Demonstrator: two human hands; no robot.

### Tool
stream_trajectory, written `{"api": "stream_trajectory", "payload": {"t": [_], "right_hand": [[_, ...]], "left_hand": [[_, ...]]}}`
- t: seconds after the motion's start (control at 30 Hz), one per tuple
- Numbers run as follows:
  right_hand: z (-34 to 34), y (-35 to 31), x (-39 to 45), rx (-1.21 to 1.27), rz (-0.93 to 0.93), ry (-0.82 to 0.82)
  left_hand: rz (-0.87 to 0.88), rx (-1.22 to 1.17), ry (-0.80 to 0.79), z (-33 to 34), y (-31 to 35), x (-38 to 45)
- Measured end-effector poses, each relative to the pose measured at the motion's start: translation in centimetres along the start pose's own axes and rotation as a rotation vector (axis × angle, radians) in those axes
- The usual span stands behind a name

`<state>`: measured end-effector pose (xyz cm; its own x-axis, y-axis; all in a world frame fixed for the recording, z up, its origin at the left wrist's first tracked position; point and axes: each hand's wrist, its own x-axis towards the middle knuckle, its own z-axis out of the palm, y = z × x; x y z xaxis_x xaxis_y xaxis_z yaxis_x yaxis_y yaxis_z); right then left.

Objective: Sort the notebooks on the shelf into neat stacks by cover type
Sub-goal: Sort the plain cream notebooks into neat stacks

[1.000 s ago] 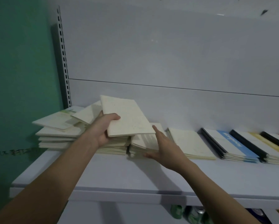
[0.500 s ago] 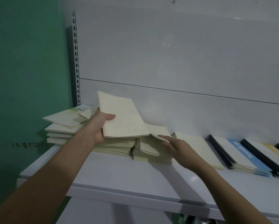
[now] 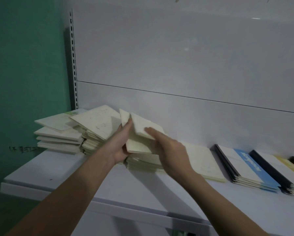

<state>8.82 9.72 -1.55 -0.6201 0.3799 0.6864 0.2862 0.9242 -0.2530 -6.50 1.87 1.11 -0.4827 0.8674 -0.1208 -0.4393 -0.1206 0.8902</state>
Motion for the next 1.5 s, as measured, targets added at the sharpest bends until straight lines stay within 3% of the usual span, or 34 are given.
{"api": "stream_trajectory", "payload": {"t": [0.1, 0.2, 0.4, 0.47, 0.57, 0.63, 0.73, 0.87, 1.07, 1.2, 1.27, 1.4, 1.5], "right_hand": [[1.0, -0.3, -0.2, 0.05, -0.113, -0.11], [0.8, 0.3, 0.1, 0.144, -0.106, -0.262], [1.4, 3.4, 0.6, 0.587, 0.455, -0.164], [1.5, 4.3, 0.4, 0.508, 0.449, -0.279], [1.9, 3.9, -0.4, 0.16, 0.265, -0.572], [2.7, 3.3, -0.7, -0.083, 0.132, -0.645], [2.5, 2.7, -0.4, -0.182, 0.078, -0.613], [0.1, 3.2, -0.3, 0.01, 0.248, -0.555], [-2.8, 4.7, 0.6, 0.47, 0.543, 0.102], [-3.6, 3.1, 1.2, 0.412, 0.496, 0.333], [-3.7, 2.0, 1.1, 0.283, 0.391, 0.309], [-3.3, 1.4, 0.2, -0.046, 0.15, -0.011], [-3.4, 2.1, -0.6, -0.04, 0.094, -0.15]], "left_hand": [[-0.003, -0.026, -0.036, 0.1, 0.0, 0.0], [0.065, -0.019, 0.057, -1.0, 0.3, 0.0], [0.158, -0.103, 0.155, -3.2, 1.8, -0.4], [0.168, -0.133, 0.16, -4.0, 2.3, -0.4], [0.168, -0.135, 0.164, -4.7, 2.7, -0.1], [0.165, -0.132, 0.155, -4.8, 2.9, 0.2], [0.139, -0.135, 0.117, -4.9, 2.9, 0.6], [0.119, -0.116, 0.065, -5.2, 3.5, 1.1], [0.14, -0.094, 0.006, -4.4, 4.4, 1.8], [0.097, -0.057, -0.033, -2.1, 2.9, 1.9], [0.07, -0.051, -0.058, -0.7, 1.6, 2.0], [0.072, -0.045, -0.065, 2.1, -0.6, 2.4], [0.057, -0.062, -0.123, 3.5, -1.4, 2.3]]}}
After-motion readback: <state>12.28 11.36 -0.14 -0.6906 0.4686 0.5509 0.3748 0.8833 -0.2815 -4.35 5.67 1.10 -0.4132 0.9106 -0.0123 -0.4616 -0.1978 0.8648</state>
